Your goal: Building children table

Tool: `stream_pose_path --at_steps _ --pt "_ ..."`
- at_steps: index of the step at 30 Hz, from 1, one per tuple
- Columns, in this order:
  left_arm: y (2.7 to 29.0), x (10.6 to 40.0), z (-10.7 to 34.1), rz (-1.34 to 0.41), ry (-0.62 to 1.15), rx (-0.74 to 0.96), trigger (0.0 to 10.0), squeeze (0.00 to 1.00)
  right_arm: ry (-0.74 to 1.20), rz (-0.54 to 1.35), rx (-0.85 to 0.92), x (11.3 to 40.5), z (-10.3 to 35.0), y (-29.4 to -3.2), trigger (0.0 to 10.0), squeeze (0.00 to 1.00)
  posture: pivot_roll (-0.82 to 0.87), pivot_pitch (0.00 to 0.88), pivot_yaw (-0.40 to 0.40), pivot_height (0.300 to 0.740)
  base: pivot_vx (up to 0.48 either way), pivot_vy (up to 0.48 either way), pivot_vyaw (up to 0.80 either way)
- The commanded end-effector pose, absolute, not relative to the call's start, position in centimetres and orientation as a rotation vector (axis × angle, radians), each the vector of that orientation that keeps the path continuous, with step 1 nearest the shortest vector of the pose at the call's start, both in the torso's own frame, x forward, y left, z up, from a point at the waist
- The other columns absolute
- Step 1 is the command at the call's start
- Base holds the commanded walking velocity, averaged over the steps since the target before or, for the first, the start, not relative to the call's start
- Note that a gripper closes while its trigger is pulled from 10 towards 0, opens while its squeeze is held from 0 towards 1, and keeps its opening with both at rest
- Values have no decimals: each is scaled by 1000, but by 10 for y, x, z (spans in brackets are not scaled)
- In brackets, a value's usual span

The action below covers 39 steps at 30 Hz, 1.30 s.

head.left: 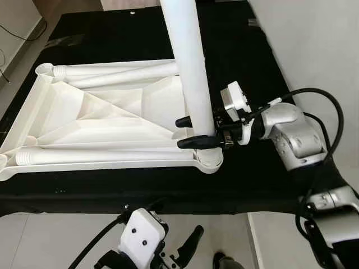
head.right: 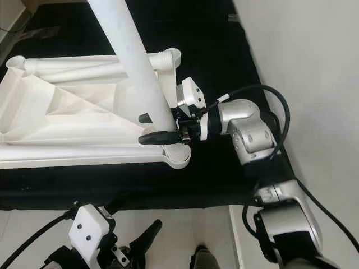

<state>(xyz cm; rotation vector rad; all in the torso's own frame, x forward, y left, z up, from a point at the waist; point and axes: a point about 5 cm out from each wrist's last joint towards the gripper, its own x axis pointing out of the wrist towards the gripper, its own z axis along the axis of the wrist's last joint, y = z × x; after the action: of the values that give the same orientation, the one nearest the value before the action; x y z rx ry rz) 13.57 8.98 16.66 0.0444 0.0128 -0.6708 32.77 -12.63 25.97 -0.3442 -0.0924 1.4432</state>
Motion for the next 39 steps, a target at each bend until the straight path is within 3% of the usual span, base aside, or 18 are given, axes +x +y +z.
stream_pose_path --at_steps 1,7,9,15,28,34,39 --pt "90 132 165 -684 35 45 10000 0 77 1354 -318 330 228 -134 10000 0 81 309 43 740 0 0 0" --pt "91 134 164 -679 34 42 10000 0 86 1224 -217 306 214 -140 10000 0 61 311 48 740 0 0 0" --pt "91 134 164 -679 34 42 10000 0 86 1224 -217 306 214 -140 10000 0 61 311 48 740 0 0 0" --pt "92 135 164 -688 35 47 10000 0 4 995 -71 316 218 -152 10000 0 64 304 47 740 0 0 0" --pt "96 136 163 -692 38 55 10000 0 -99 912 93 290 218 -148 10000 0 61 301 63 740 0 0 0" --pt "96 137 163 -691 38 60 10000 0 -158 906 120 287 220 -149 10000 0 65 298 66 740 0 0 0" --pt "98 138 162 -689 39 65 10000 0 -158 911 -6 282 214 -148 10000 0 66 295 70 740 0 0 0"
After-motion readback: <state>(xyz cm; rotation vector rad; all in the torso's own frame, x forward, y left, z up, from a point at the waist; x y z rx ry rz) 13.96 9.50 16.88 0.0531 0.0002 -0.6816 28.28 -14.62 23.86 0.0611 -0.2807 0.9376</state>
